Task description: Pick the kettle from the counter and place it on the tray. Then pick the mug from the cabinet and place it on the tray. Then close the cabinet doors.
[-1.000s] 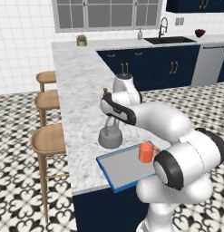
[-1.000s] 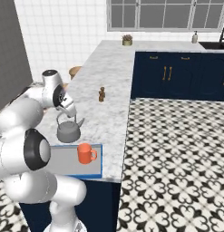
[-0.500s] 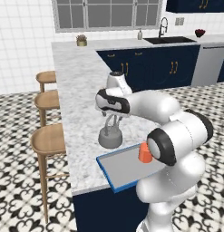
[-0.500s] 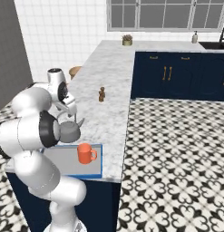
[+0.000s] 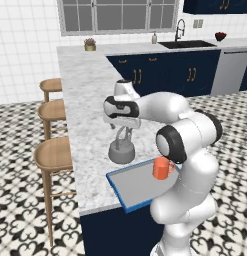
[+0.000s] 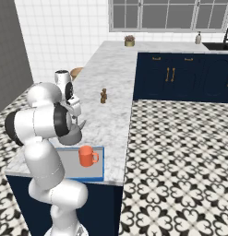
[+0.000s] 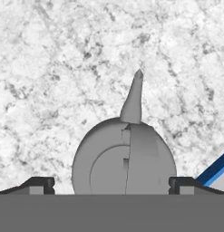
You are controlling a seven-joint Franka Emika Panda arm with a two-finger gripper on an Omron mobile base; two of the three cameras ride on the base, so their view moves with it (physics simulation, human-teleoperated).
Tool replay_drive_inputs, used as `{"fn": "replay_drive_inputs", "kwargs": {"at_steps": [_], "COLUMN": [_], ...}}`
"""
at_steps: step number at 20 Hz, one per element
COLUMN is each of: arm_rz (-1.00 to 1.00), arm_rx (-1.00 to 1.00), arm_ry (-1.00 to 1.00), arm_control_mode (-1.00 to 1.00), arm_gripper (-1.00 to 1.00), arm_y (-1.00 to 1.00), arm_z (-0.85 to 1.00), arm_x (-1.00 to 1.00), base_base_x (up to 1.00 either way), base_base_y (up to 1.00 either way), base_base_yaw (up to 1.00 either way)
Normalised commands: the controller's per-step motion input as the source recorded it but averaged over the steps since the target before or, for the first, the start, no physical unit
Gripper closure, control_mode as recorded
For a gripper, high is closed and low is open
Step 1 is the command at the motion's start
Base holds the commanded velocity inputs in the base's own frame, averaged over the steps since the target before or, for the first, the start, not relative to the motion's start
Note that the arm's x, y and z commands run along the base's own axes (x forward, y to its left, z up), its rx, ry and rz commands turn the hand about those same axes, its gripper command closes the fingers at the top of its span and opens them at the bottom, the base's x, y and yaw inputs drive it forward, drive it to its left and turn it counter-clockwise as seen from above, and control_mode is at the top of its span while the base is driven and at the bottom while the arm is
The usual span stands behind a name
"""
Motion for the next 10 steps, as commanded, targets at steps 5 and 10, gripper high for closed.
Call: {"fn": "replay_drive_inputs", "kwargs": {"at_steps": [5, 10], "arm_rz": [0.00, -0.03], "arm_rx": [0.00, 0.01], "arm_ry": [0.03, 0.00], "arm_control_mode": [-1.00, -1.00], "arm_gripper": [-1.00, -1.00], "arm_y": [0.06, 0.00], "arm_z": [-0.11, -0.11], "arm_x": [0.09, -0.08], "base_base_x": [0.00, 0.00], "base_base_y": [0.00, 0.00], "base_base_yaw": [0.00, 0.00]}}
